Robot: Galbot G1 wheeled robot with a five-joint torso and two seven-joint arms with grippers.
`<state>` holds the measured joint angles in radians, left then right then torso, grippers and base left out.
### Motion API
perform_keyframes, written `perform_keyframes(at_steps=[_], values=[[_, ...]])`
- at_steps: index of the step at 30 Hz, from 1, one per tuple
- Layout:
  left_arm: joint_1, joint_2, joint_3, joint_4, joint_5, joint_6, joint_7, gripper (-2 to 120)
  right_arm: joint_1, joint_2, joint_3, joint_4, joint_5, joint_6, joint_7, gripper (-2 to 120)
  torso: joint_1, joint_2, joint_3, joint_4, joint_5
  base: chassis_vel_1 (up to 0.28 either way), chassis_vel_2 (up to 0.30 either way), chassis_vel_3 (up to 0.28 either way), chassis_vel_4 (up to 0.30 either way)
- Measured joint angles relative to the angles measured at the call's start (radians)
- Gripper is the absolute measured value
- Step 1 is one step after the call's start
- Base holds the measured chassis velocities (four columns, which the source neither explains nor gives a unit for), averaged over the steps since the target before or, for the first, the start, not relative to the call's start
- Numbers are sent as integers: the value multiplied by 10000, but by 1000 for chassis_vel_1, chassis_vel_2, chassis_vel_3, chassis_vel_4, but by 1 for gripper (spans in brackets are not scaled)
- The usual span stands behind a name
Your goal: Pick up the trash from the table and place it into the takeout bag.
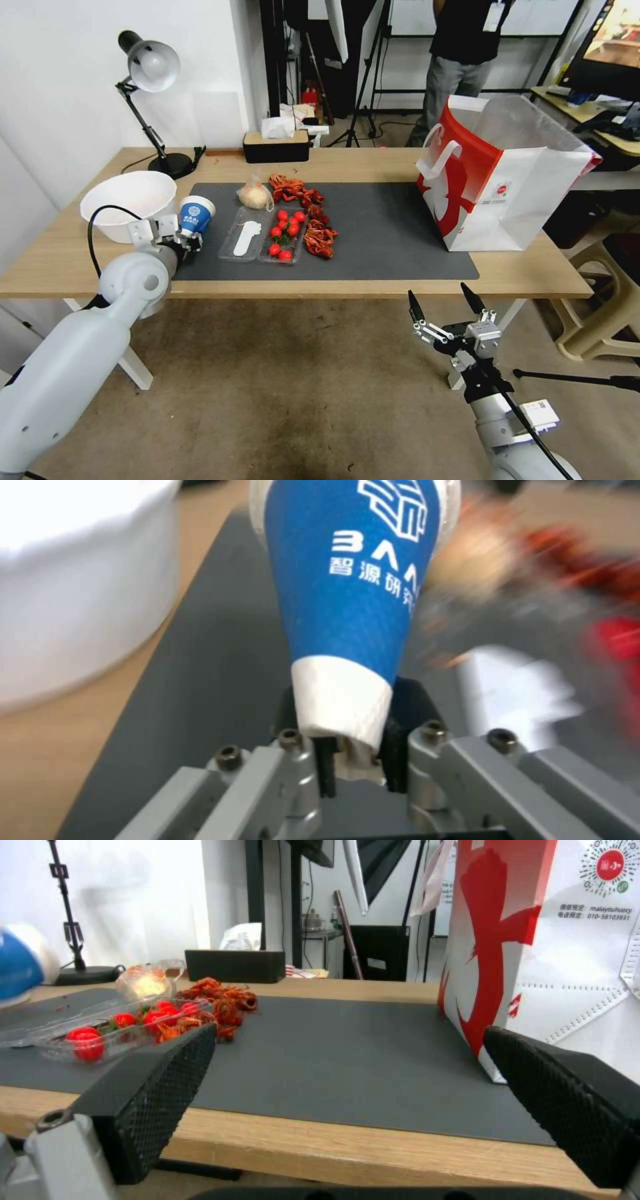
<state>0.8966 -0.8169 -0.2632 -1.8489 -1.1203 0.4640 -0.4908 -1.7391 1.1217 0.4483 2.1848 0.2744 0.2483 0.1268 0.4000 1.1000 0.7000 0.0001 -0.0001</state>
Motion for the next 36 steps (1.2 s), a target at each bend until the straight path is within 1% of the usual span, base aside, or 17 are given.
perform_keyframes(at_steps=[2, 7, 10, 11, 12, 13, 14, 16, 17, 18, 21, 22, 24, 25, 26, 29, 36], values=[[81, 212, -16, -626, 431, -616, 752, 5, -18, 31, -5, 17, -14, 0, 3, 100, 0, 0, -1, 1, 1, 0, 0, 0, 0], [-701, 573, 522, -1202, 588, -1088, 1529, 5, -71, 51, 30, 134, -31, 0, 4, 100, 0, 3, -2, 4, 3, 0, 0, 0, 0], [-2592, 711, 2225, -1304, 312, -1193, 1788, 5, -185, 98, 133, 260, -59, 0, 3, 100, -1, 2, -1, -1, -2, 0, 0, 0, 0], [-2592, 711, 2225, -1304, 312, -1193, 1788, 5, -185, 98, 133, 260, -59, 0, 3, 100, -1, 2, -1, -1, -2, 0, 0, 0, 0], [-3404, 642, 2916, -1190, 217, -1215, 1802, 5, -230, 123, 171, 288, -81, 6, 1, 100, 0, 2, -1, -4, 3, 0, 0, 0, 0], [-4991, 339, 4065, -812, 59, -1247, 1826, 5, -306, 175, 244, 324, -116, 24, -1, 100, 0, 1, 0, -4, 0, 0, 0, 0, 0], [-4991, 339, 4065, -812, 59, -1247, 1826, 5, -306, 175, 244, 324, -116, 24, -1, 100, 0, 1, 0, -4, 0, 0, 0, 0, 0], [-6968, -279, 5476, -115, -197, -1318, 1821, 5, -400, 246, 363, 361, -154, 35, -5, 100, 1, 2, -1, -4, 13, 0, 0, 0, 0], [-7813, -691, 6193, 338, -308, -1354, 1813, 5, -442, 279, 420, 382, -164, 37, -6, 100, 1, 1, 0, -3, 4, 0, 0, 0, 0], [-7813, -691, 6193, 338, -308, -1354, 1813, 5, -442, 279, 420, 382, -164, 37, -6, 100, 1, 1, 0, -3, 4, 0, 0, 0, 0], [-9190, -1622, 7389, 1282, -380, -1543, 1888, 5, -498, 355, 499, 424, -188, 39, -8, 100, 2, 1, 1, -3, 10, 0, 0, 0, 0], [-9190, -1622, 7389, 1282, -380, -1543, 1888, 5, -498, 355, 499, 424, -188, 39, -8, 100, 2, 1, 1, -3, 10, 0, 0, 0, 0], [-10225, -2754, 8271, 2212, -367, -1710, 2049, 5, -526, 450, 526, 426, -249, 45, -18, 100, 2, 0, 3, 4, 2, 0, 0, 0, 0], [-10530, -3190, 8504, 2481, -333, -1775, 2092, 5, -525, 488, 526, 390, -282, 59, -28, 100, 3, 0, 2, 0, 3, 0, 0, 0, 0], [-10530, -3190, 8504, 2481, -333, -1775, 2092, 5, -525, 488, 526, 390, -282, 59, -28, 100, 3, 0, 2, 0, 3, 0, 0, 0, 0], [-11214, -4324, 9068, 3380, 44, -1959, 2407, 5, -514, 608, 497, 224, -381, 102, -56, 100, 1, 0, 2, -6, 7, 0, 0, 0, 0], [-12095, -6258, 9978, 5305, 884, -2276, 2732, 5, -418, 677, 433, 34, -428, 114, -71, 100, 2, -1, 1, 3, 3, 0, 0, 0, 0]])
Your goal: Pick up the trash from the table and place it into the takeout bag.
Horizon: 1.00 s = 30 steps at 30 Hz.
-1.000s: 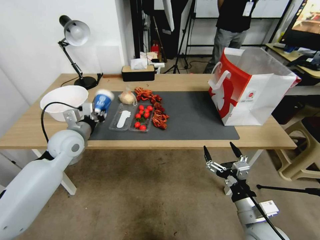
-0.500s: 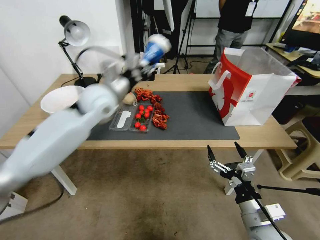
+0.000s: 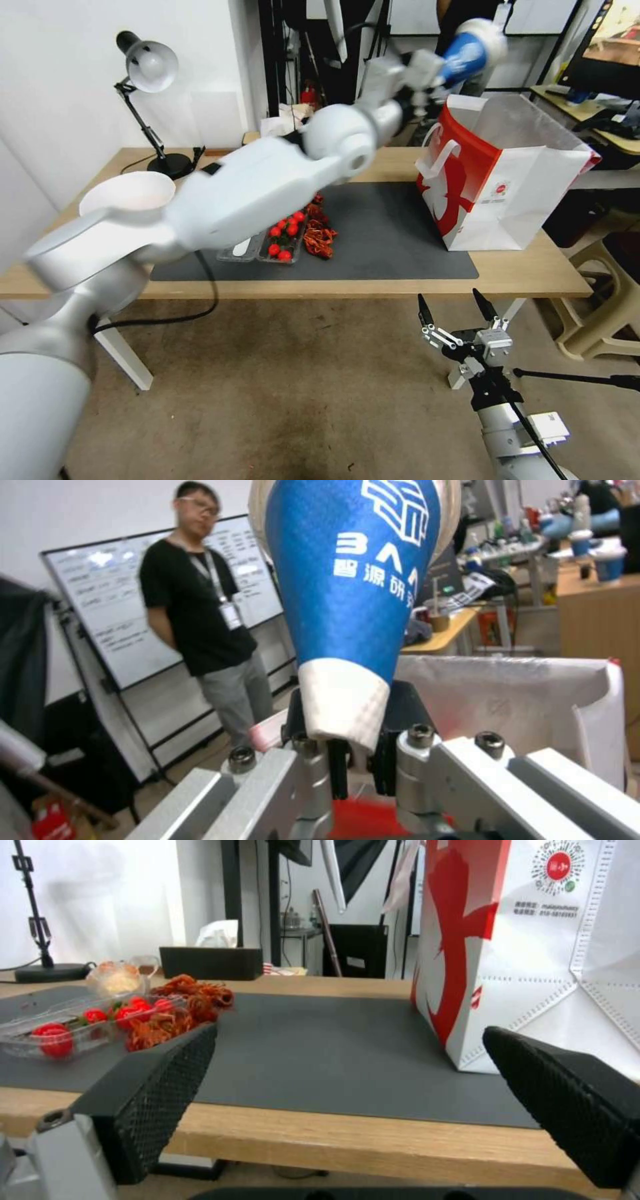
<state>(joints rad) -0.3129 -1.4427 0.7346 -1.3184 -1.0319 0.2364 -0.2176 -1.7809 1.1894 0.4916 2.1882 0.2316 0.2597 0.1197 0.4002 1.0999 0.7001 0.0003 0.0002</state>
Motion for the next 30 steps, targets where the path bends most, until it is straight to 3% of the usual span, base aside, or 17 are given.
perform_keyframes(at_steps=[2, 5, 9, 14, 22, 30], values=[[-231, -790, 361, 783, 202, -44, 140, 5, 35, 12, -8, -101, -1, 34, -5, 100, 0, 1, 0, -7, 4, 0, 0, 0, 0], [-300, -1285, 691, 1254, 500, -43, 166, 5, 69, 18, -16, -157, -1, 64, -6, 100, -2, 1, 0, -8, 4, 0, 0, 0, 0], [-279, -1590, 735, 1505, 700, 157, 87, 7, 76, 8, -35, -170, 2, 86, -14, 100, -1, 1, -1, -1, -1, 0, 0, 0, 0], [-183, -1749, 582, 2016, 986, 290, -68, 27, 56, -16, -75, -216, 3, 142, -31, 100, -1, 0, -1, -1, -1, 0, 0, 0, 0], [-155, -1660, 387, 1766, 992, 326, -109, 56, 151, -56, -174, -290, 3, 153, -41, 100, -2, 1, -1, -5, -2, 0, 0, 0, 0], [144, -1202, 126, 1006, 883, 396, -672, 84, 209, -115, -211, -303, 30, 131, -40, 100, -2, 1, -2, -3, -3, 0, 0, 0, 0]])
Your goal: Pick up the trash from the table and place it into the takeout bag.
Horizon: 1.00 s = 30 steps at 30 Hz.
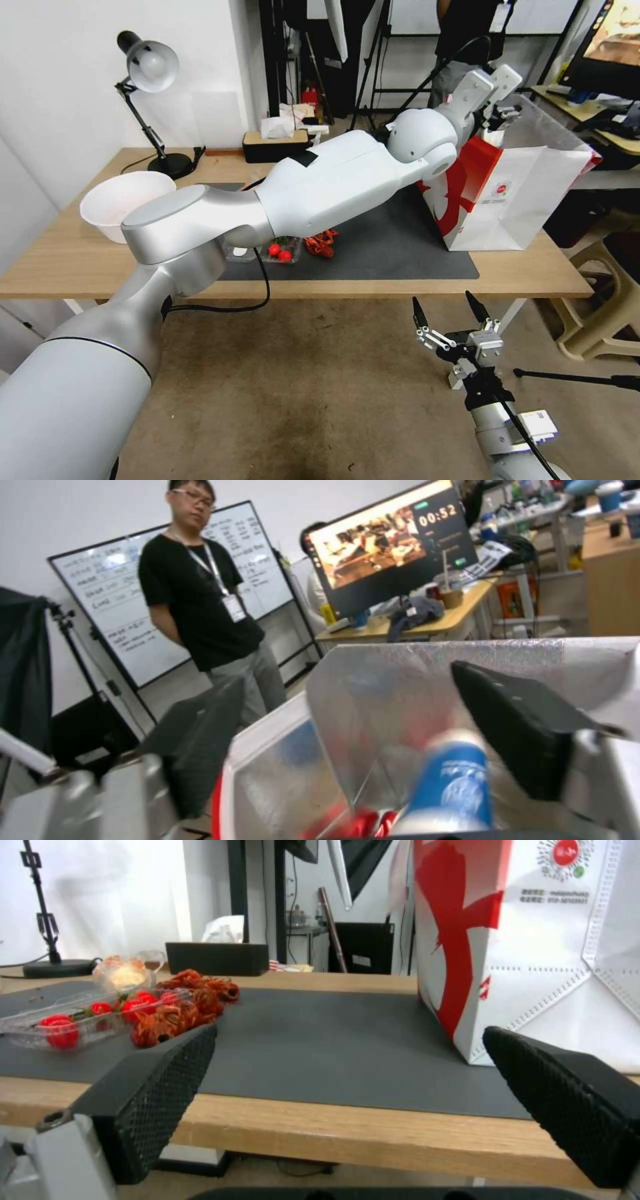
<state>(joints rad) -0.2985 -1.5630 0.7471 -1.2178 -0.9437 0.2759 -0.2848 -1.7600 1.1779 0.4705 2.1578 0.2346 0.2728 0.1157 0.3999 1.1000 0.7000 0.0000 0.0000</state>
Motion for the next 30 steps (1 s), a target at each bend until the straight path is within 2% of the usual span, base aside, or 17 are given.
perform_keyframes(at_steps=[2, 5, 6, 8, 9, 12, 14, 17, 20, 22, 23, 24, 25, 26, 28, 29, 30], values=[[248, 279, -188, -341, -6, 65, -221, 93, -25, 0, 0, 22, 3, -6, -1, 100, 0, 0, 0, -2, 0, 0, 0, 0, 0], [281, 313, -212, -379, -2, 71, -236, 95, -30, 1, 0, 25, 3, -6, 0, 100, 1, 0, 0, -3, 0, 0, 0, 0, 0], [712, 833, -490, -925, 41, 132, -373, 99, -114, 54, 12, 58, -18, 0, -2, 100, 1, 0, 0, 1, -1, 0, 0, 0, 0], [1287, 1631, -913, -1821, 41, 272, -578, 100, -226, 136, 61, 136, -76, 14, -3, 100, 1, 0, 0, 0, -3, 0, 0, 0, 0], [1287, 1631, -913, -1821, 41, 272, -578, 100, -226, 136, 61, 136, -76, 14, -3, 100, 1, 0, 0, 0, -3, 0, 0, 0, 0], [2172, 2534, -1548, -2991, 92, 550, -876, 100, -366, 258, 120, 216, -175, 19, -4, 100, 0, 0, -1, 6, -4, 0, 0, 0, 0], [2522, 2786, -1800, -3335, 168, 613, -947, 100, -496, 345, 193, 279, -229, 39, -5, 100, 0, 0, 0, 6, -5, 0, 0, 0, 0], [3107, 3226, -2227, -3860, 441, 663, -997, 100, -671, 436, 312, 395, -295, 60, -12, 100, 0, 1, 0, -5, -6, 0, 0, 0, 0], [4251, 4294, -2901, -4955, 928, 481, -999, 100, -715, 448, 352, 521, -311, 40, -14, 100, 0, 1, -1, -5, -4, 0, 0, 0, 0], [4427, 4465, -2991, -5103, 1000, 452, -996, 100, -715, 447, 350, 526, -314, 32, -15, 100, 0, 1, 0, -3, -5, 0, 0, 0, 0], [5035, 5006, -3315, -5545, 1272, 355, -959, 100, -717, 449, 341, 533, -329, 19, -15, 100, 1, 1, -1, 5, -8, 0, 0, 0, 0], [5631, 5434, -3733, -5930, 1583, 210, -868, 100, -716, 469, 325, 537, -343, 20, -15, 100, 0, 1, 0, -2, -8, 0, 0, 0, 0], [5631, 5434, -3733, -5930, 1583, 210, -868, 100, -716, 469, 325, 537, -343, 20, -15, 100, 0, 1, 0, -2, -8, 0, 0, 0, 0], [6428, 5917, -4360, -6324, 1980, 25, -724, 100, -724, 490, 312, 539, -349, 20, -15, 100, 1, 1, -1, 1, -5, 0, 0, 0, 0], [9038, 6783, -6323, -7422, 2599, -491, -249, 100, -762, 491, 231, 561, -341, 95, -73, 100, -1, 1, -2, 9, -8, 0, 0, 0, 0], [9668, 6893, -6729, -7655, 2665, -556, -206, 100, -778, 493, 213, 561, -325, 158, -100, 100, -1, 1, -2, 5, -3, 0, 0, 0, 0], [9668, 6893, -6729, -7655, 2665, -556, -206, 100, -778, 493, 213, 561, -325, 158, -100, 100, -1, 1, -2, 5, -3, 0, 0, 0, 0]])
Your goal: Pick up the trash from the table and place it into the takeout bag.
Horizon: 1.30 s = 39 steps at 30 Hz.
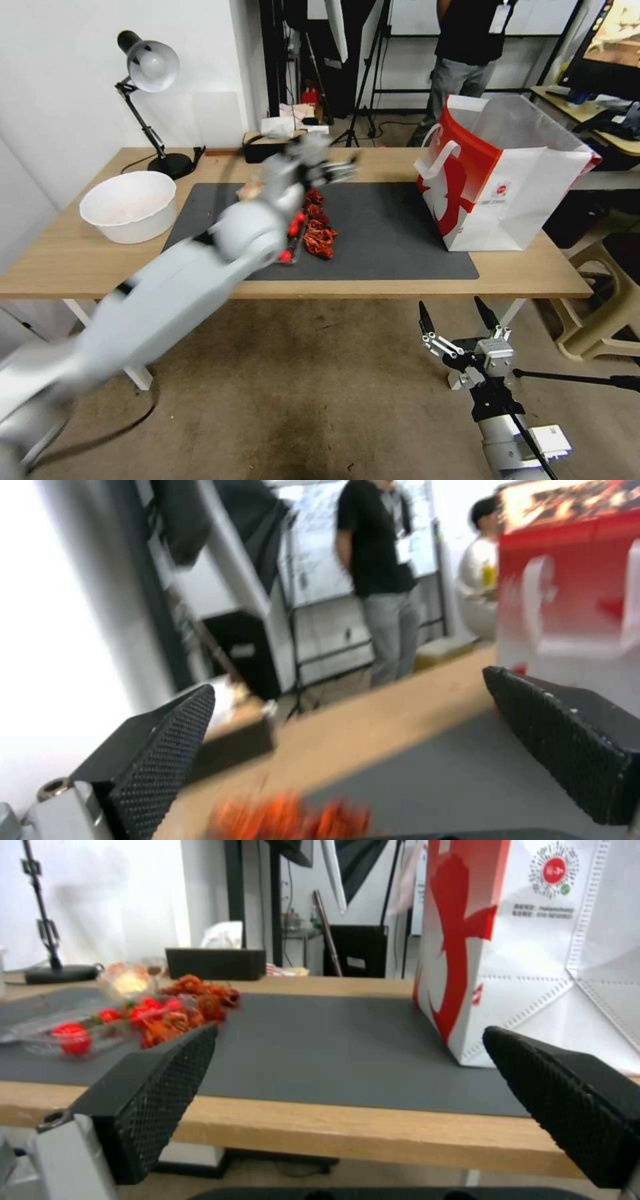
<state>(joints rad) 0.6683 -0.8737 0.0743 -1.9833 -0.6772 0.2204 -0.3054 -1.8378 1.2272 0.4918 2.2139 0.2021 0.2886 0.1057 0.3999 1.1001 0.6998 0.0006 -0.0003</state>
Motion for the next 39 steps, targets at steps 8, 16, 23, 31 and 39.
perform_keyframes(at_steps=[8, 16, 23, 31, 39], values=[[5395, 26, -3475, -1341, 2165, -1594, 268, 100, -105, 30, -60, 132, 87, 176, -119, 100, 0, 1, 0, -7, 4, 0, 0, 0, 0], [8284, -1136, -4996, -1586, 3750, -2866, 30, 100, -267, 16, -44, 380, 28, 197, -154, 100, -1, 1, 0, -6, -1, 0, 0, 0, 0], [10205, -2133, -5295, -1277, 4755, -4122, -344, 100, -310, -27, 16, 309, 87, 335, -191, 100, -1, 1, 1, -4, 5, 0, 0, 0, 0], [10549, -2181, -5025, -958, 4659, -4461, -380, 100, -498, 403, 194, 209, 152, 523, -216, 100, 0, 0, 2, -10, 2, 0, 0, 0, 0], [10022, -1938, -4818, -1019, 4254, -4170, -301, 100, -420, 373, 165, 179, 173, 439, -226, 100, 0, 0, 2, -1, 3, 0, 0, 0, 0]])
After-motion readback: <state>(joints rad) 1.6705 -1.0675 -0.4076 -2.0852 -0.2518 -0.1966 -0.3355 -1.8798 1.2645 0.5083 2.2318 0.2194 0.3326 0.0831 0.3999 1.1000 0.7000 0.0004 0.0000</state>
